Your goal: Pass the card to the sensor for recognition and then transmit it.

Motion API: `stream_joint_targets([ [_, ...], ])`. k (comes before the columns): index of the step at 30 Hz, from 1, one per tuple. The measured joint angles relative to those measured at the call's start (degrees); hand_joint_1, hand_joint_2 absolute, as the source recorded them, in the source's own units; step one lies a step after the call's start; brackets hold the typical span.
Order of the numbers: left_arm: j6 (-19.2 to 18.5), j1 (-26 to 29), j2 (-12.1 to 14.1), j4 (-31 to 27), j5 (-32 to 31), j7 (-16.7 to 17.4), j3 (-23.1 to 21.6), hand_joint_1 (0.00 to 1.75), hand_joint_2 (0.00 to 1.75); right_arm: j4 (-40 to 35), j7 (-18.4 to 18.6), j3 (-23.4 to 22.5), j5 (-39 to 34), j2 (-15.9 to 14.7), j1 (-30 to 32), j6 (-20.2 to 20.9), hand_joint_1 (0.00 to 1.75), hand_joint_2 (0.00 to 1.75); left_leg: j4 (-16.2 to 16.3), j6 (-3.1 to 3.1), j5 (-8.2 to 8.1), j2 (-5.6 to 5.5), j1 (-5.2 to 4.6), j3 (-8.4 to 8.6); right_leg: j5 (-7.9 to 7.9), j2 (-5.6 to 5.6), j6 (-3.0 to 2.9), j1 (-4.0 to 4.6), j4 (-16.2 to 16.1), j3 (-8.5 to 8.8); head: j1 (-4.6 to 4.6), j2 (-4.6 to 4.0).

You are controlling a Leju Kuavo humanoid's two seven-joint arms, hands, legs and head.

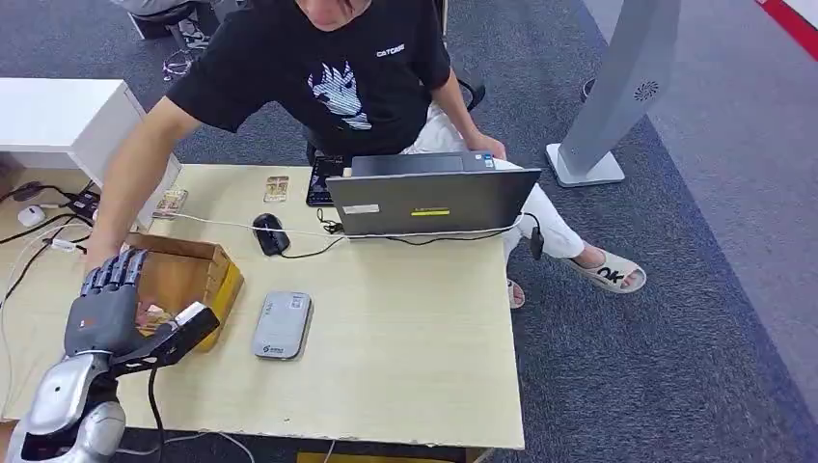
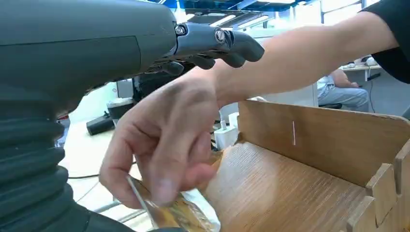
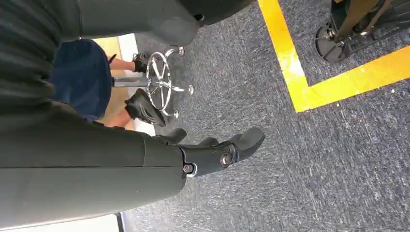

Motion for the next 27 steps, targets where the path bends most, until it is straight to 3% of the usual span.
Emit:
stream_joint_targets([
  [7,0.6,0.1,-0.2,-0.7,-1.0,-0.1,0.0,0.0,1.75,0.0,0.0,-0.5,-0.1,0.0,0.0,-0.1,0.0,1.75,0.0,0.0,0.0,0.0,0.0,-0.01,0.0,0.0,0.0,0.0,0.0,0.0,0.0,0.0],
  [14,3.8,2.1,-0.2,-6.2,-4.9,0.1,0.5,0.0,1.75,0.0,-0.4,-1.6,-0.4,0.0,0.0,-0.3,0.0,1.75,0.0,0.0,0.0,-0.01,0.0,-0.01,0.0,-0.01,0.0,0.0,0.0,0.0,0.0,0.0],
  [27,3.9,4.0,-0.3,-10.0,-5.6,0.1,0.5,0.0,1.75,0.0,-0.6,-2.8,-0.3,0.3,0.0,-0.4,0.0,1.75,0.0,0.0,0.0,-0.01,0.0,0.0,0.0,-0.02,0.0,0.0,0.0,0.01,0.0,0.0],
])
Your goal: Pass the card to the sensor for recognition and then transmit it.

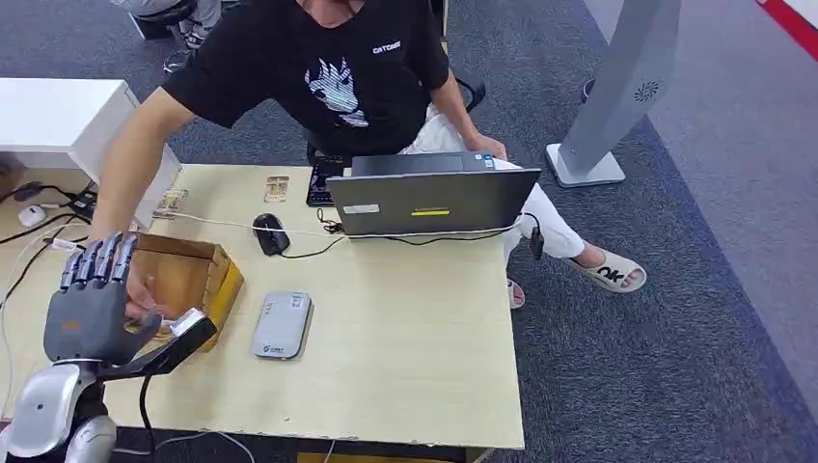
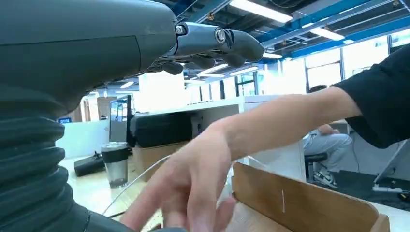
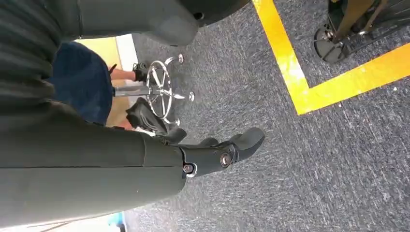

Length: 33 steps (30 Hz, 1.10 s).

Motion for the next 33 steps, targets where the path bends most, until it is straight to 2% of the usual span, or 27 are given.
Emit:
stream_joint_targets([
  [11,-1.3,0.9,0.5,-1.6,0.2,-0.3,0.5,0.0,1.75,0.0,0.0,-1.1,-0.4,0.2,0.0,-0.5,0.0,1.75,0.0,0.0,0.0,0.0,0.0,-0.02,0.0,0.0,0.0,0.0,0.0,0.01,0.02,0.0],
  [17,-4.0,5.0,1.8,-4.5,0.2,0.0,1.7,0.0,1.75,0.0,0.0,-2.0,-1.4,0.4,0.0,-0.6,0.0,1.75,0.0,0.0,-0.01,0.02,0.0,-0.01,-0.01,0.03,-0.01,0.0,0.0,-0.01,0.02,0.0],
  [24,-4.9,8.5,2.9,-7.8,0.7,0.1,3.1,0.0,1.75,0.0,0.0,-3.0,-1.5,0.4,0.0,-0.6,0.0,1.75,0.0,0.0,-0.01,-0.01,0.01,-0.02,-0.04,-0.03,-0.04,0.0,0.0,0.0,0.02,0.0],
  [28,-6.6,9.7,2.9,-9.0,-0.5,1.9,4.5,0.0,1.75,0.0,-0.1,-3.4,-1.5,0.5,0.0,-0.5,0.0,1.75,0.0,0.0,-0.01,-0.01,0.0,-0.01,-0.04,-0.05,-0.04,0.0,0.0,0.0,0.0,0.0],
  [33,-7.5,10.0,2.8,-9.0,-1.2,2.3,5.6,0.0,1.75,0.0,0.0,-3.8,-1.2,0.7,-0.1,-0.5,0.0,1.75,0.0,0.0,-0.01,-0.02,0.0,-0.01,-0.04,-0.06,-0.04,0.0,0.0,0.0,0.0,0.0],
])
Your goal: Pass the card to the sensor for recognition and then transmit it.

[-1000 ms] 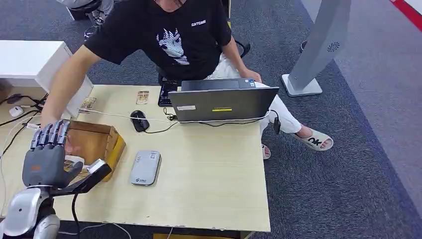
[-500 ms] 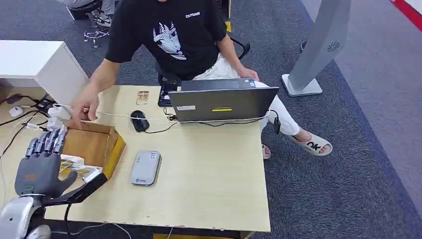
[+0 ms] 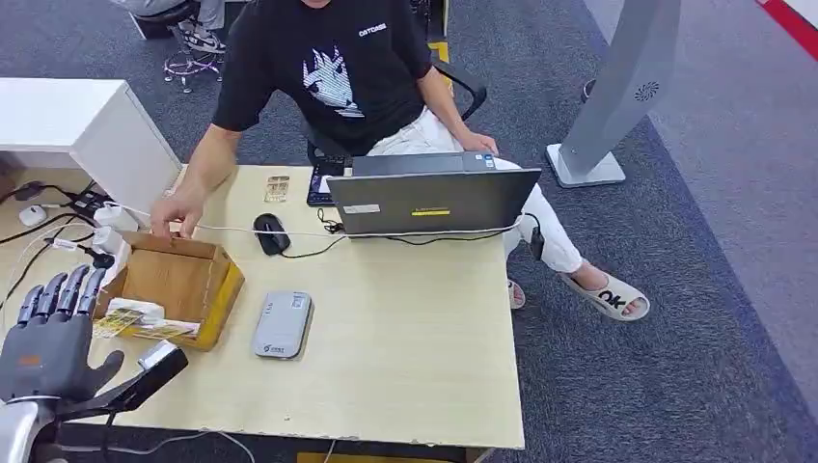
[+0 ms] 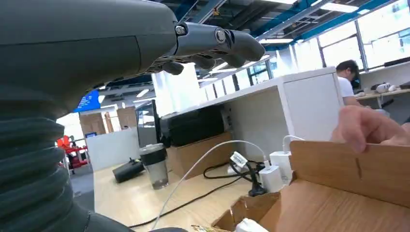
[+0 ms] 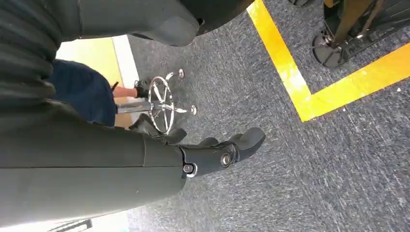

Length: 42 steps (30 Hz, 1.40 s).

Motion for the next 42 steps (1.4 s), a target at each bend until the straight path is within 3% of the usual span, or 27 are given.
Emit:
stream_joint_targets([
  [21,-1.4,-4.4,-0.6,8.4,-0.5,0.7,0.2,0.0,1.75,0.0,0.4,0.0,1.8,0.0,-0.3,0.4,0.0,1.75,0.0,0.0,0.0,0.01,0.0,0.0,0.0,0.02,-0.01,0.0,0.0,-0.03,0.0,0.0],
  [32,-1.8,-9.0,-1.4,16.3,3.1,-1.3,0.1,0.0,1.75,0.0,0.4,0.0,3.6,0.0,-0.4,1.0,0.0,1.75,0.0,-0.01,0.01,0.02,0.0,0.03,0.02,0.04,-0.01,0.0,0.0,-0.01,0.0,0.0],
  [40,-3.7,-9.4,-1.3,18.6,6.4,-2.6,-0.2,0.0,1.75,0.0,0.4,0.0,4.1,0.0,-0.5,1.1,0.0,1.75,0.0,-0.01,0.0,0.03,0.0,0.02,0.01,0.07,-0.01,0.0,0.0,-0.03,0.02,0.0],
  [42,-4.1,-9.4,-1.3,19.0,6.9,-2.6,-0.4,0.07,1.75,0.0,0.4,0.0,4.3,0.0,-0.5,1.1,0.0,1.75,0.0,-0.01,0.0,0.03,0.0,0.02,0.01,0.08,-0.01,0.0,0.0,-0.03,0.0,0.0],
])
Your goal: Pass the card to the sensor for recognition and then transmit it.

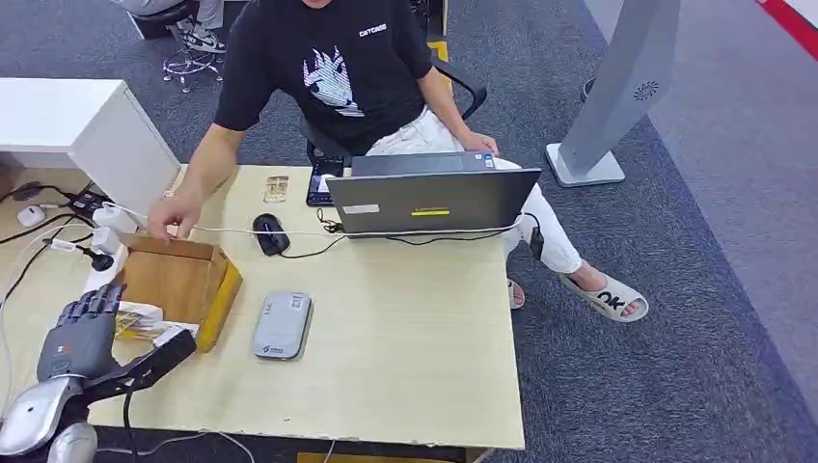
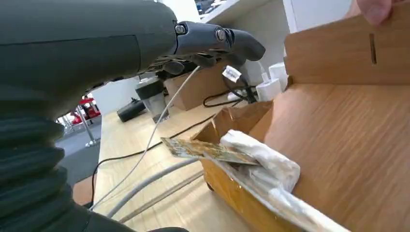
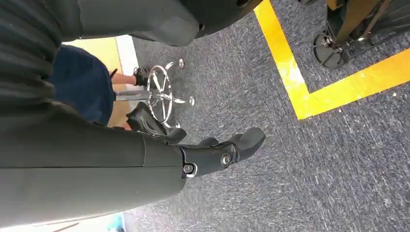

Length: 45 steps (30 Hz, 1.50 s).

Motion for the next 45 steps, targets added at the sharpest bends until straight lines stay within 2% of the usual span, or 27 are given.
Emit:
stream_joint_targets([
  [4,-0.3,0.0,0.5,0.4,0.8,0.0,-0.4,0.12,1.75,0.0,0.0,0.0,0.2,0.0,0.0,0.0,0.0,1.75,0.0,0.0,0.0,0.0,0.0,0.0,0.0,0.0,0.0,0.0,0.0,0.01,0.0,0.0],
  [6,-0.4,0.0,0.5,0.5,1.3,-0.1,-0.7,0.24,1.75,0.0,0.0,0.0,0.2,0.0,0.0,0.0,0.0,1.75,0.0,0.0,0.0,0.0,0.0,0.0,0.0,-0.01,0.0,0.0,0.0,0.01,0.0,0.0],
  [10,-0.4,0.0,1.0,0.7,2.0,-0.6,-1.0,0.28,1.75,0.0,0.0,0.0,0.3,0.0,0.0,0.1,0.0,1.75,0.0,0.0,0.01,0.0,0.01,0.01,0.0,-0.01,0.0,0.0,0.0,0.01,0.0,0.0],
  [11,-0.4,0.0,1.0,0.7,2.2,-0.9,-1.0,0.33,1.75,0.0,0.0,0.0,0.3,-0.1,0.0,0.1,0.0,1.75,0.0,0.0,0.01,-0.01,0.01,0.0,0.0,-0.01,0.0,0.0,0.0,0.01,0.0,0.0],
  [12,-0.3,0.0,1.1,0.7,2.4,-0.9,-1.1,0.56,1.75,0.0,0.0,0.0,0.3,-0.1,0.0,0.1,0.0,1.75,0.0,0.0,0.01,-0.01,0.01,0.0,0.0,-0.01,0.0,0.0,0.0,0.02,0.02,0.0],
  [13,-0.3,0.1,1.2,0.7,2.5,-0.9,-1.1,0.56,1.75,0.0,0.0,0.0,0.3,-0.1,0.0,0.1,0.0,1.75,0.0,0.0,0.01,-0.01,0.01,0.0,0.0,-0.01,0.0,0.0,0.0,0.01,0.0,0.0],
  [16,-0.1,0.1,1.3,0.7,2.7,-0.9,-1.1,0.84,1.75,0.0,0.0,-0.1,0.5,-0.1,0.0,0.3,0.0,1.75,0.0,0.0,0.0,-0.01,0.01,0.0,0.0,-0.01,0.0,0.0,0.0,0.01,0.0,0.0],
  [31,0.1,0.6,1.3,0.7,3.1,-0.9,-1.1,0.84,1.75,0.0,0.0,-0.1,0.9,-0.2,0.0,0.7,0.0,1.75,0.0,0.0,0.01,-0.01,0.01,0.0,0.0,-0.01,0.0,0.0,0.0,0.01,0.0,0.0],
  [36,0.3,0.6,1.3,0.7,3.5,-1.0,-1.1,0.8,1.75,0.0,0.0,-0.1,1.0,-0.2,0.0,0.7,0.0,1.75,0.0,0.0,0.0,-0.01,0.01,0.0,0.0,-0.01,0.0,0.0,0.0,0.01,0.0,0.0],
  [39,0.3,0.6,1.3,0.7,3.5,-1.0,-1.1,0.7,1.75,0.0,0.0,-0.1,1.0,-0.2,0.0,0.7,0.0,1.75,0.0,0.0,0.0,-0.01,0.01,0.0,0.0,-0.01,0.0,0.0,0.0,0.01,0.0,0.0],
  [42,0.3,0.7,1.3,0.7,3.6,-1.0,-1.1,0.73,1.75,0.0,0.0,-0.2,1.2,-0.2,0.0,0.7,0.0,1.75,0.0,0.0,0.0,-0.01,0.01,0.0,0.0,-0.01,0.0,0.0,0.0,0.01,0.0,0.0],
  [45,0.4,0.7,1.3,0.7,3.7,-1.0,-1.1,0.66,1.75,0.0,0.0,-0.2,1.3,-0.2,0.0,0.6,0.0,1.75,0.0,0.0,0.0,-0.01,0.01,0.0,0.0,-0.01,0.0,0.0,0.0,0.01,0.0,0.0],
])
